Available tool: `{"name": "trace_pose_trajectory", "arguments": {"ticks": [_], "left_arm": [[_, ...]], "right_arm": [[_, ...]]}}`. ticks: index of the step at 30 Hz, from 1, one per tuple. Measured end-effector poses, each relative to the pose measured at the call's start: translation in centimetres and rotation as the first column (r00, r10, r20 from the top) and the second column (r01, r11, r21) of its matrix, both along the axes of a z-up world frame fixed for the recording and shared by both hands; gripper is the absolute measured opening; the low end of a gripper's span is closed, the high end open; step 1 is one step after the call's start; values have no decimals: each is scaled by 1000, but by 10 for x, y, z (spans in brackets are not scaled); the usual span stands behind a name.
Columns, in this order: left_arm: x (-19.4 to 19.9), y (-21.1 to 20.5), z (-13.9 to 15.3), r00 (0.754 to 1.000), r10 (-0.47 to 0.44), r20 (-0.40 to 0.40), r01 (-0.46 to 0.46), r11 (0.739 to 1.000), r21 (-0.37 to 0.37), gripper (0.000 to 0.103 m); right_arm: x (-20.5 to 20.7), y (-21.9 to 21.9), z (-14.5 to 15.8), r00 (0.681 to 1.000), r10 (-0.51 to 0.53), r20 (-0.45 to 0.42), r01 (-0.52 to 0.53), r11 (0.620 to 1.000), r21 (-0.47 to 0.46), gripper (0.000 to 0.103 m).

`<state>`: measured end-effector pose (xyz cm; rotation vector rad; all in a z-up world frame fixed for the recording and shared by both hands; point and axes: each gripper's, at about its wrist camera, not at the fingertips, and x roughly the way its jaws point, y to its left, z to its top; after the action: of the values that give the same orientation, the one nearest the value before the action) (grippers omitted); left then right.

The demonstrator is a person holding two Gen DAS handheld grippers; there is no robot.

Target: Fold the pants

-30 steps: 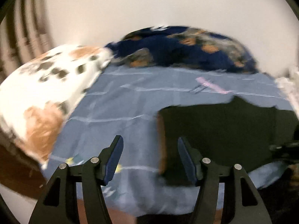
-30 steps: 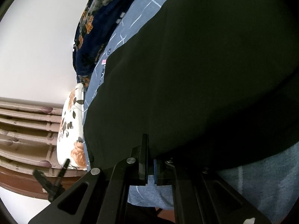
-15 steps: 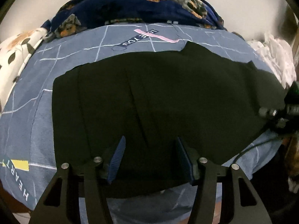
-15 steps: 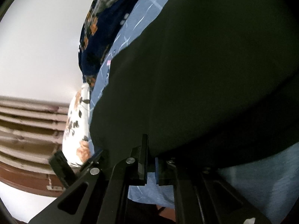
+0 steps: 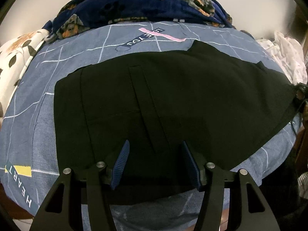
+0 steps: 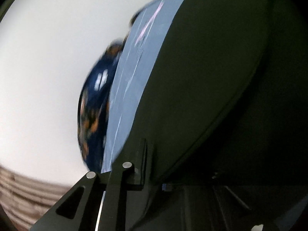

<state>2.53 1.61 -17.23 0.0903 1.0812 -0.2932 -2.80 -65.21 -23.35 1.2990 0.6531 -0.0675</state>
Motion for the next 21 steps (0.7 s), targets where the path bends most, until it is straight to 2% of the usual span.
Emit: {"name": "trace_pose_trajectory", "arguments": {"ticks": [4, 6, 9, 15, 21], "left_arm": [[0, -1, 0, 1000, -5, 4, 5, 1000, 10, 59], [0, -1, 0, 1000, -7, 2, 7, 1000, 15, 59], [1, 0, 0, 1000, -13, 4, 13, 1000, 25, 62], [3, 0, 0, 1000, -19, 2, 19, 999, 26, 63], [4, -1, 1, 999, -34, -10, 35, 999, 29, 63]], "right_arm": [[-8, -29, 5, 998, -60, -19, 59, 998, -24, 7], [-9, -35, 14, 997, -63, -50, 58, 994, -95, 6], [-21, -42, 30, 996, -84, -35, 78, 987, -144, 4], [-64, -69, 32, 990, -132, -52, 124, 983, -135, 3], [-83, -68, 23, 987, -136, -85, 124, 983, -137, 3]]}}
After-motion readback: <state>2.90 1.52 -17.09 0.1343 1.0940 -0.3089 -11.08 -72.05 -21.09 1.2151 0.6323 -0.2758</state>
